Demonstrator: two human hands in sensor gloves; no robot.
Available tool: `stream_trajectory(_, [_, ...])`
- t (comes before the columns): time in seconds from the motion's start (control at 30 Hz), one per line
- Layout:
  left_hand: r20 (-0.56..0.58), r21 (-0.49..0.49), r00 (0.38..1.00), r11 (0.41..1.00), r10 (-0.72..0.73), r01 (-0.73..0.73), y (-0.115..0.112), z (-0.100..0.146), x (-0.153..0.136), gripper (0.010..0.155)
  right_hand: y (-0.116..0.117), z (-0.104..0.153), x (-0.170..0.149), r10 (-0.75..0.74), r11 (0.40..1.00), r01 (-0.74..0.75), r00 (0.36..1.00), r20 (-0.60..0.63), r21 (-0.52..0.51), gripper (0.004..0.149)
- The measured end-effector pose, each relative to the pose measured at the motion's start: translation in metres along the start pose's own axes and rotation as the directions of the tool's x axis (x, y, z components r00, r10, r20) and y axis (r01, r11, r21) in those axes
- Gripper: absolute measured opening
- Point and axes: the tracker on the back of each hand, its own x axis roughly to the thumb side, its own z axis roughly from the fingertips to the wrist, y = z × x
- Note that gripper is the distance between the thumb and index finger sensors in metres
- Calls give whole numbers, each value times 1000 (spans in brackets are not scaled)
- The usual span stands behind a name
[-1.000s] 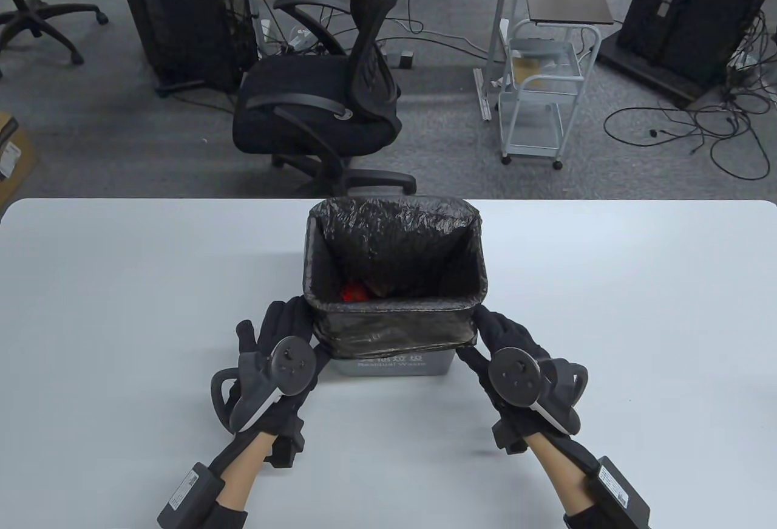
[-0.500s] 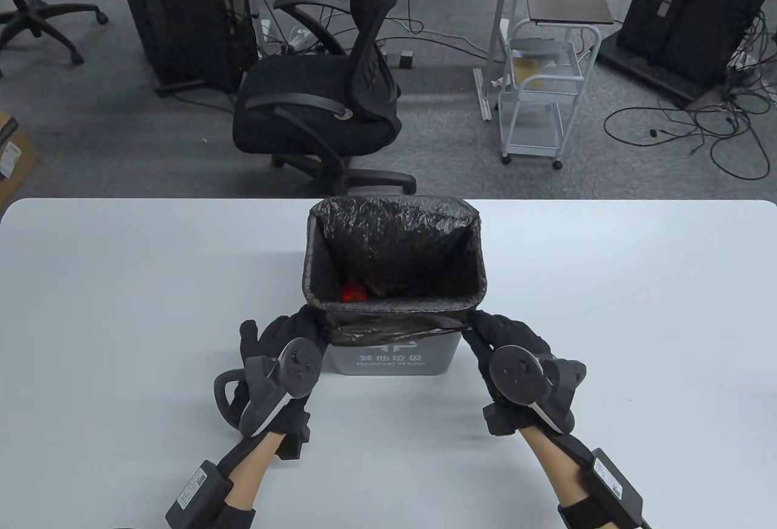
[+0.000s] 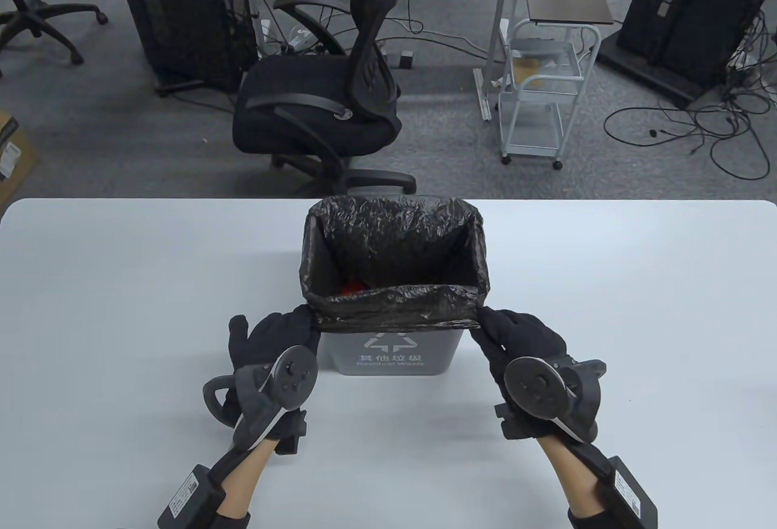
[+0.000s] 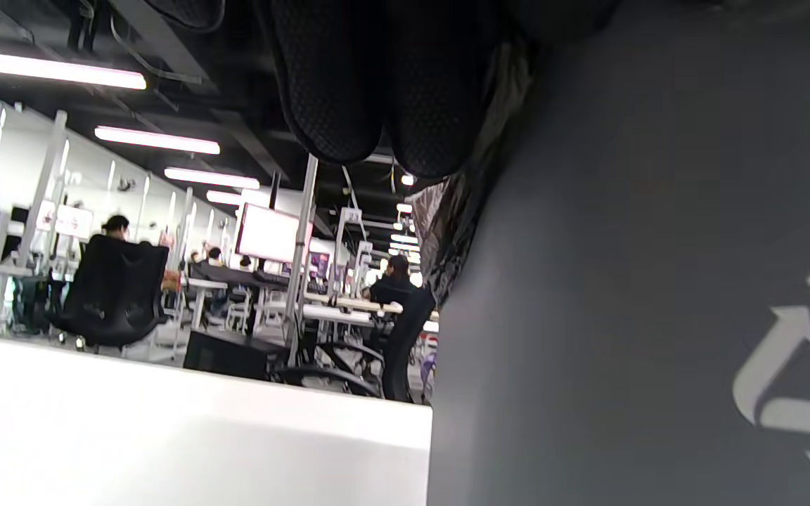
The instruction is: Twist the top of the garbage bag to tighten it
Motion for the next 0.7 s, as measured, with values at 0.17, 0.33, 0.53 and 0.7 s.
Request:
stream_trajectory(0.17, [-2,51,1000,998,24,-24,17,-3,0,42,-21,-10,11,56,998,-55,998,33,-7,38])
stream_trajectory(0.33, [-21,93,1000,996,7,-5,32,-13,-4,42,-29,-23,23,98,995,-98,995,32,-4,38])
stream_trajectory(0.53, [-28,126,999,992,-16,20,59,-36,2,41,-35,-47,24,133,991,-133,991,11,-19,38])
stream_trajectory(0.7, [-37,184,999,983,3,3,84,-46,10,41,-49,-62,24,122,990,-123,992,-10,-65,38])
